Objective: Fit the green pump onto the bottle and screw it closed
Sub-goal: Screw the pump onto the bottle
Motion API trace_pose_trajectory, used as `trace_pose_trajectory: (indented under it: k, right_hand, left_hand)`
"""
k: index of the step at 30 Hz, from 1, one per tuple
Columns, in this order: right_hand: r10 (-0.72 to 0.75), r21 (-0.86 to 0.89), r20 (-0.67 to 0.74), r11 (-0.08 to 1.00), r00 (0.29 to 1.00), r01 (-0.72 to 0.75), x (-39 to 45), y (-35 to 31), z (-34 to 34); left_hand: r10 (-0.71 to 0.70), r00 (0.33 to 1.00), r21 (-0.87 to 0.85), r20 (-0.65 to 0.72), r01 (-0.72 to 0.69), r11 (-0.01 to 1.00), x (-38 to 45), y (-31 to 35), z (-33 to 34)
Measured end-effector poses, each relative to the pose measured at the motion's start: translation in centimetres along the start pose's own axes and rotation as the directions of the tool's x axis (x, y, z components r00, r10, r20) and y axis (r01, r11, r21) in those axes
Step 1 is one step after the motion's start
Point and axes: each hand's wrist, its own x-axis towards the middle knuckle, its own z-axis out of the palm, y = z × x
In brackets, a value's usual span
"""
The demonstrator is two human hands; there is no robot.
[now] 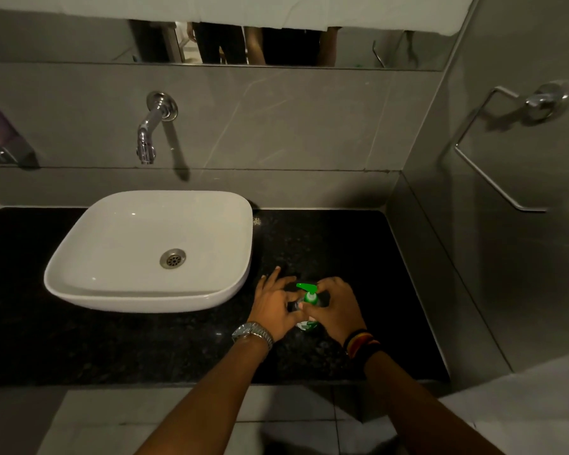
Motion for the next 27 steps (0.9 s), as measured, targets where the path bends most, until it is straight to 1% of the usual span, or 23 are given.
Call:
trace_pose_trajectory:
  k: [3, 6, 11, 14, 16, 17, 19, 20, 21, 22, 23, 27]
  right_hand:
    - [-0.049, -0.012, 0.020, 0.999, 0.999, 0.049, -0.3, 0.3, -0.1]
    - [-0.104, -0.055, -0.011, 0.993, 0.995, 0.103, -0.3, 0.6, -0.1]
    - [-0.129, -0.245, -0.104, 0.964, 0.986, 0.101, -0.5, 0.2, 0.2]
    - [-0.118, -0.292, -0.145, 0.954, 0.982, 0.072, -1.0, 0.0, 0.5]
    - [-0.095, -0.285, -0.108, 0.957, 0.990, 0.061, -0.8, -0.4, 0.1]
    - [-0.074, -0.234, -0.071, 0.971, 0.995, 0.055, -0.6, -0.6, -0.3]
    - [-0.044, -0.038, 0.023, 0.998, 0.999, 0.045, -0.4, -1.0, -1.6]
    - [-0.064, 0.050, 0.050, 0.997, 0.997, 0.061, -0.3, -1.2, -2.4]
    - [-0.106, 0.092, 0.060, 0.991, 0.993, 0.100, -0.1, -1.4, -3.2]
    - [-0.152, 0.082, 0.071, 0.986, 0.986, 0.146, 0.1, -1.6, -3.8]
    - [-0.188, 0.030, 0.097, 0.982, 0.977, 0.186, 0.4, -1.9, -4.4]
    - [-0.247, -0.223, 0.261, 0.925, 0.933, 0.307, 1.0, -3.4, -5.5]
  left_hand:
    - [-0.004, 1.000, 0.008, -0.008, 0.004, 1.000, 0.0, 0.0, 0.0]
    - [-0.011, 1.000, -0.001, -0.015, 0.011, 1.000, -0.1, 0.2, 0.0]
    - [-0.013, 0.998, 0.046, -0.055, 0.015, 0.999, -0.2, 0.5, 0.1]
    - [-0.020, 0.997, 0.053, -0.071, 0.024, 0.998, -0.5, 0.7, 0.2]
    - [-0.028, 0.998, 0.050, -0.057, 0.031, 0.998, -0.4, 0.8, 0.0]
    - [-0.029, 0.999, 0.054, -0.039, 0.031, 0.998, -0.3, 0.8, -0.2]
    - [-0.032, 1.000, 0.062, -0.002, 0.032, 0.998, -0.1, 0.9, -0.5]
    - [-0.035, 0.999, 0.064, 0.011, 0.034, 0.997, 0.0, 0.9, -0.7]
    - [-0.040, 0.999, 0.067, 0.023, 0.038, 0.997, 0.0, 1.0, -0.8]
    - [-0.045, 0.998, 0.070, 0.034, 0.043, 0.997, 0.0, 1.0, -0.8]
    - [-0.050, 0.998, 0.071, 0.043, 0.047, 0.996, -0.1, 1.0, -0.9]
    - [-0.063, 0.997, 0.058, 0.053, 0.060, 0.997, 0.0, 1.3, -1.1]
